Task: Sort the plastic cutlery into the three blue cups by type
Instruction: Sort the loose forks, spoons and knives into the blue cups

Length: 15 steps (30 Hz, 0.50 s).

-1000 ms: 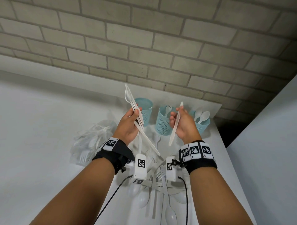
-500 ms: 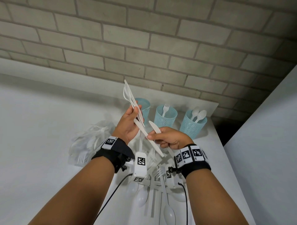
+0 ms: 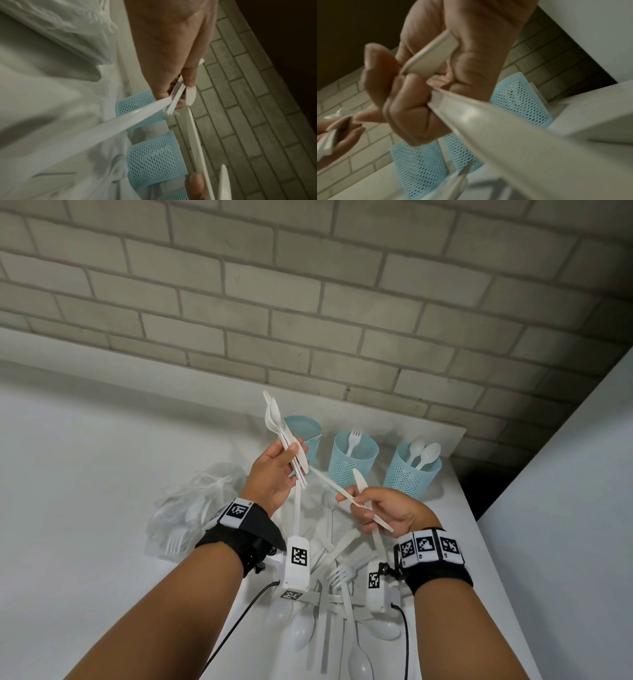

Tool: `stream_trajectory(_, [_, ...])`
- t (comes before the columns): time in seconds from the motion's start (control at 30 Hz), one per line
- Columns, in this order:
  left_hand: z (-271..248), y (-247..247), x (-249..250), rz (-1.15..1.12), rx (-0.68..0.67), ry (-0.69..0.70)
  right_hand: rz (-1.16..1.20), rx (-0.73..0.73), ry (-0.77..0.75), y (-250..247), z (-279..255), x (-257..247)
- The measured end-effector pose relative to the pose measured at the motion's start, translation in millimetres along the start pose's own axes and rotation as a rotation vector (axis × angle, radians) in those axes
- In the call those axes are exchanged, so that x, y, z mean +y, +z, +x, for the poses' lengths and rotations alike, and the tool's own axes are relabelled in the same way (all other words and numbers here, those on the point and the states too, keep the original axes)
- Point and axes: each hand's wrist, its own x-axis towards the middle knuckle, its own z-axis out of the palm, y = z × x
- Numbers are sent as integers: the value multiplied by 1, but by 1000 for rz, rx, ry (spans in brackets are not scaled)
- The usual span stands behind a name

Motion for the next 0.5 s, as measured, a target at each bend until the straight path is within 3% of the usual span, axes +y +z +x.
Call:
stream_trajectory(0.13, [0,-4,-3,34,-1,-24,65,116,-48,-7,3,3])
stream_trajectory(0.33, [-2,-7,-11,35,54,-34,186,303,-295,8,15,-6])
stream_trajectory(0.5, [-5,-13,-10,23,81,-36,210,453,-539,33,40,-53])
